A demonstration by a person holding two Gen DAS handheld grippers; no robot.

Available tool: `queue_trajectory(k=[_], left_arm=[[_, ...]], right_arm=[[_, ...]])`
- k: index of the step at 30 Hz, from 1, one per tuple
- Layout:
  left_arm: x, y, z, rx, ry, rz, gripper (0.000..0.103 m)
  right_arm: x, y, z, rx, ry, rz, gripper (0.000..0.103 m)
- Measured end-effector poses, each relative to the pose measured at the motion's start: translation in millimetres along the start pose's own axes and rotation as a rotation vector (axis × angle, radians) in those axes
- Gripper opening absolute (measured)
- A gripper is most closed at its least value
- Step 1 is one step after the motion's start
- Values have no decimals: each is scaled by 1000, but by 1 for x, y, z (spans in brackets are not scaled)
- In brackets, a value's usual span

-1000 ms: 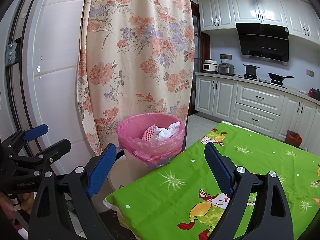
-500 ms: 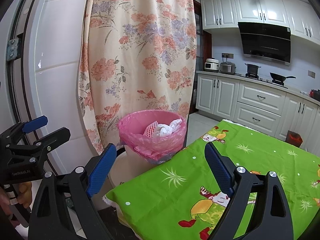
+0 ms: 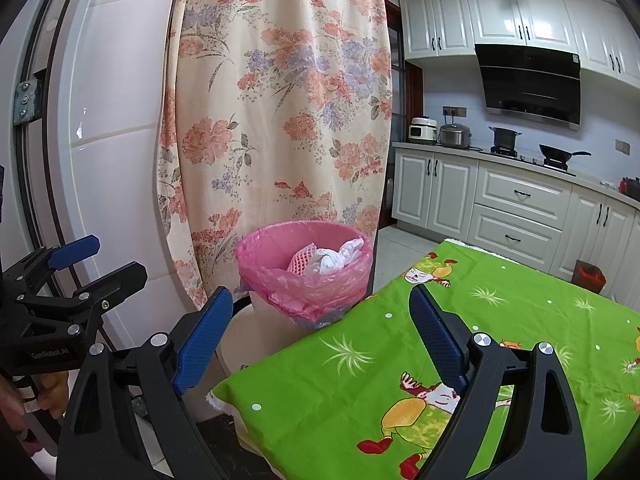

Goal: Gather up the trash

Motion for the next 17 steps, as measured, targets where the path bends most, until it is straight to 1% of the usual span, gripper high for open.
queue_trajectory(k=[3,8,12,17], left_arm=[[0,1,2,-2,-5,3,98],[-3,-4,6,5,-22,-28,98],[-4,-6,8,-17,-38,-51,98],[-3,-6,6,1,-24,-39,98]], right_arm=[[0,0,0,-1,0,0,84],[0,0,-1,-3,2,-8,84],[0,0,-1,-3,2,-6,84],[0,-1,-2,-3,5,-10,84]])
Point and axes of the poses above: each gripper's, at about its wrist camera, not at the fingertips, and z roughly the way its jaws point, y to its right, x to its top, the point moved 3 cm from there along z, roughly the way its jaws point, and after that the axes turned 2 degrees about z, right-handed, at the moved point
